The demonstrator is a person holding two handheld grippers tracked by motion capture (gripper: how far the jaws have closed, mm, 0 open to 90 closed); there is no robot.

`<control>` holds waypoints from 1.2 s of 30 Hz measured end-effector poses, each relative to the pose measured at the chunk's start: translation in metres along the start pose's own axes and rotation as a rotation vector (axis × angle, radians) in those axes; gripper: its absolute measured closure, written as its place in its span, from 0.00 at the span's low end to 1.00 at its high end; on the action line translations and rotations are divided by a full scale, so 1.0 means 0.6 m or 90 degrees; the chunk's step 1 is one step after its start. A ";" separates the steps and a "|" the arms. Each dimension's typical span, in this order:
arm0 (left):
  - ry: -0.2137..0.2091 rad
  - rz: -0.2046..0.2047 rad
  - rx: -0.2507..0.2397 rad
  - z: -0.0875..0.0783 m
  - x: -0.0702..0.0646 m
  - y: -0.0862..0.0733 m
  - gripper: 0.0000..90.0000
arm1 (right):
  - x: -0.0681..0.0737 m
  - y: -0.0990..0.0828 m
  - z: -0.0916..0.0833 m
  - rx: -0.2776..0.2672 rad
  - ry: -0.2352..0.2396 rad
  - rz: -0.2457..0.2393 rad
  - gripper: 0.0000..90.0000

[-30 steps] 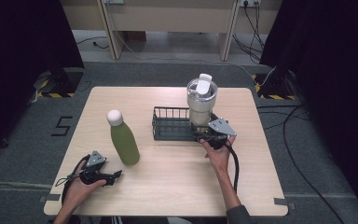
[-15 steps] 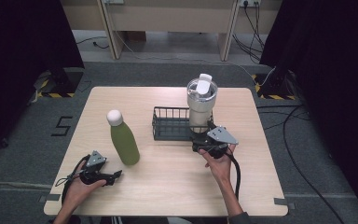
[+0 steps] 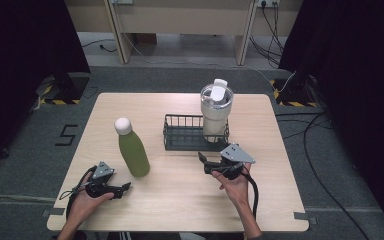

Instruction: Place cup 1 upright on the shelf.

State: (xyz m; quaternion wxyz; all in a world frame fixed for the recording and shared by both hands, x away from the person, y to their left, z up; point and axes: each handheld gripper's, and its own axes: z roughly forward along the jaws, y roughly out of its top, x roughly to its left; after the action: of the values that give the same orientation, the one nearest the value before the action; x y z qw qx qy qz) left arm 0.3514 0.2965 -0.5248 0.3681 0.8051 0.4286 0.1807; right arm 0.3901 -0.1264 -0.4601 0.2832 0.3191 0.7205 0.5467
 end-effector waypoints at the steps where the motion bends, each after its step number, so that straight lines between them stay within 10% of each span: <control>1: 0.000 0.000 0.000 0.000 0.000 0.000 0.12 | 0.002 0.001 -0.001 0.001 0.006 -0.001 0.16; 36: 0.001 0.001 0.000 0.000 0.000 0.000 0.13 | 0.084 0.016 0.026 0.011 0.129 -0.029 0.17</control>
State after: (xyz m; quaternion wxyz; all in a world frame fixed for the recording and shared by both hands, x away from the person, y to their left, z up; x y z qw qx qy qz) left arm 0.3512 0.2964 -0.5248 0.3674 0.8053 0.4282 0.1820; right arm 0.3714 -0.0761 -0.4575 0.2184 0.2479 0.7572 0.5635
